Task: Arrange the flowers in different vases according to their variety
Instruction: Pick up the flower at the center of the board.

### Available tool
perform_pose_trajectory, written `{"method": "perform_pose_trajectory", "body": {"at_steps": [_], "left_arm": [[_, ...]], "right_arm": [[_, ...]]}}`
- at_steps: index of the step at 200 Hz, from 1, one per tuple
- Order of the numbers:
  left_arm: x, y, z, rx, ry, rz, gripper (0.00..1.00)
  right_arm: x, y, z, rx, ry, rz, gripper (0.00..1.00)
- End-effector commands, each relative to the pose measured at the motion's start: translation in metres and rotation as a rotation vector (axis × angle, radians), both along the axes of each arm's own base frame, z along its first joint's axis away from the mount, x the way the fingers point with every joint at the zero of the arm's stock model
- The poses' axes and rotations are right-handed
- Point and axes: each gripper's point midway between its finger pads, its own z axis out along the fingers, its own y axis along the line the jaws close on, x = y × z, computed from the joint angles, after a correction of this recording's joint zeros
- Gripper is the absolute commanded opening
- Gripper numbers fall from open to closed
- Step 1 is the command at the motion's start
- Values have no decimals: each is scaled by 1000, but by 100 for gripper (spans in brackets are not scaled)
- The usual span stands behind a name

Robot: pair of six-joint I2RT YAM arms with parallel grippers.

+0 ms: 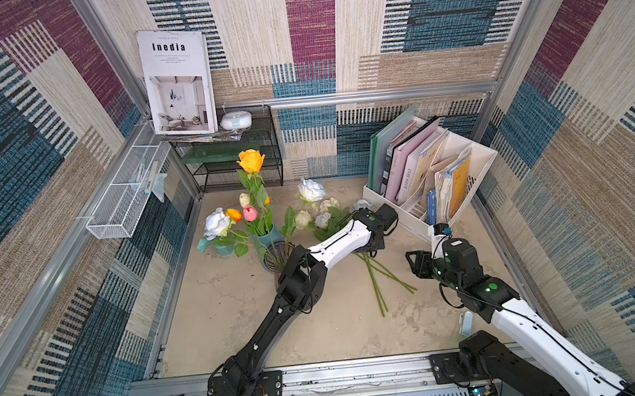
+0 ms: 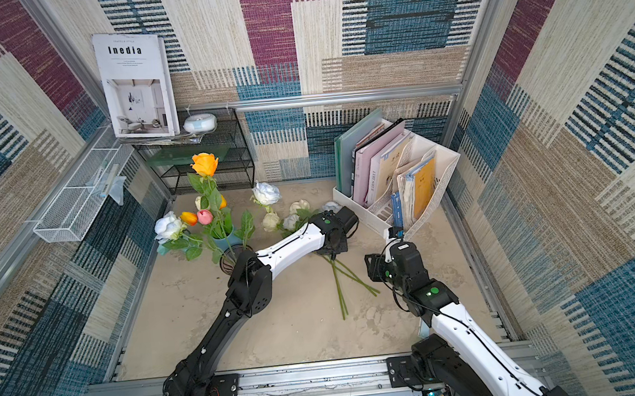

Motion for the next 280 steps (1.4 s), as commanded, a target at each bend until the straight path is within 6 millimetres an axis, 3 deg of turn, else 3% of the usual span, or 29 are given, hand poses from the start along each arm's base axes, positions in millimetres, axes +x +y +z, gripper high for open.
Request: {"method": "perform_pose_trajectory", "body": {"at_steps": [1, 23, 47, 105, 142, 191, 232, 280], "left_arm": [[-1, 0, 9, -3, -5, -9, 0], [-2, 0, 20, -10, -16, -21, 0], [-9, 4, 45, 5, -62, -35, 0], [-41, 27, 171, 29, -331, -115, 0], [-58, 55, 234, -56, -497, -164, 0], [-80, 96, 340, -203, -862, -232, 0], [-88, 128, 417, -228, -1110, -311, 0], [-110, 179, 482, -217, -1423, -315, 0]], "right_arm": [[3, 5, 4, 29, -18, 11, 48], [3, 7, 3, 34, -13, 17, 48], [4, 10, 2, 45, -7, 26, 48], [6, 31, -3, 90, 26, 128, 48], [9, 45, -9, 99, 61, 193, 49], [12, 64, -16, 121, 101, 288, 48], [16, 76, -27, 131, 139, 346, 46], [21, 80, -33, 123, 145, 360, 46]]}}
